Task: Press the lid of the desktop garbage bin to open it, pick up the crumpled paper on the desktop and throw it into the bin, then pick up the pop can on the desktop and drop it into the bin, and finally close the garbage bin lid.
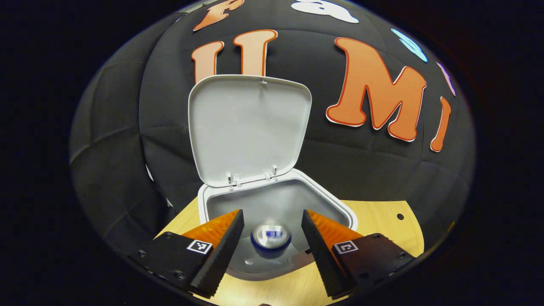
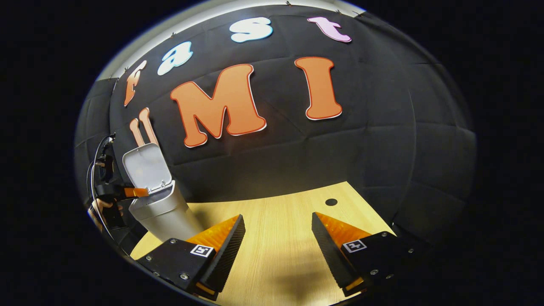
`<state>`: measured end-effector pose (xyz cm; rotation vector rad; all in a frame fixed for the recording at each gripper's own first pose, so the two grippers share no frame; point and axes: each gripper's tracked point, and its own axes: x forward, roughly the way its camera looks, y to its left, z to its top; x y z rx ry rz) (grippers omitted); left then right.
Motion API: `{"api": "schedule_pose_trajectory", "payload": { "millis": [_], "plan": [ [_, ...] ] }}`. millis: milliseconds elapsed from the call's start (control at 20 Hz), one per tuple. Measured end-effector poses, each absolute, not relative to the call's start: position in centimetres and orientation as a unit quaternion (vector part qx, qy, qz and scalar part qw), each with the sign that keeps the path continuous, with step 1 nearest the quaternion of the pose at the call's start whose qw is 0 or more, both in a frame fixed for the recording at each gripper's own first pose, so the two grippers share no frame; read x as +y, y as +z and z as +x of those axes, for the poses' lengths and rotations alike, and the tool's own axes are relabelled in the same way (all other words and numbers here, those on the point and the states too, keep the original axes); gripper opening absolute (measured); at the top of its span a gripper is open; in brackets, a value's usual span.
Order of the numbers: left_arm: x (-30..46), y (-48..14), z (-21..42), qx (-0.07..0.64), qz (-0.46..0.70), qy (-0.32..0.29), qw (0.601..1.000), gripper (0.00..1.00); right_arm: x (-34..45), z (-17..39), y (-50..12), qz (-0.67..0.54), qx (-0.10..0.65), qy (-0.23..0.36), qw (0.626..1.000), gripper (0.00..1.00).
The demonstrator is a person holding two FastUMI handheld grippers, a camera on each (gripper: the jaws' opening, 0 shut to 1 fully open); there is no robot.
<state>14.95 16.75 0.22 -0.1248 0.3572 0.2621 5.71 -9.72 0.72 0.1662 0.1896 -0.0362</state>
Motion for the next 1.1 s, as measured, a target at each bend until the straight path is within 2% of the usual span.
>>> {"api": "schedule_pose_trajectory", "payload": {
  "millis": [100, 350, 550, 650, 800, 1000, 1050, 1100],
  "plan": [
    [16.3, 2.8, 14.5, 0.137, -0.058, 0.126, 0.981, 0.95, -9.7, 5.7, 0.4, 0.08, 0.099, -0.018, 0.992, 0.94],
    [16.5, 13.9, 14.8, 0.023, -0.081, 0.122, 0.989, 0.93, -9.1, 6.1, -0.1, 0.085, 0.102, -0.009, 0.991, 0.94],
    [19.2, 20.4, 17.6, -0.012, -0.063, 0.145, 0.987, 0.93, -9.1, 5.9, 0.4, 0.092, 0.097, -0.006, 0.991, 0.95],
    [20.4, 23.0, 19.6, -0.017, -0.055, 0.149, 0.987, 0.9, -9.7, 5.6, 0.7, 0.097, 0.094, -0.011, 0.991, 0.94],
    [22.6, 24.6, 23.0, -0.006, -0.047, 0.165, 0.985, 0.93, -10.4, 5.4, 0.7, 0.111, 0.093, -0.014, 0.989, 0.94],
    [24.9, 23.2, 26.5, 0.03, -0.01, 0.187, 0.982, 0.93, -12.0, 4.8, -0.1, 0.129, 0.097, -0.031, 0.986, 0.94],
    [25.3, 22.2, 27.4, 0.044, -0.002, 0.185, 0.982, 0.9, -12.3, 4.8, -0.4, 0.133, 0.1, -0.033, 0.985, 0.94],
    [24.7, 20.8, 28.0, 0.063, -0.008, 0.175, 0.982, 0.93, -12.4, 4.6, -0.6, 0.137, 0.103, -0.035, 0.985, 0.94]
  ]
}}
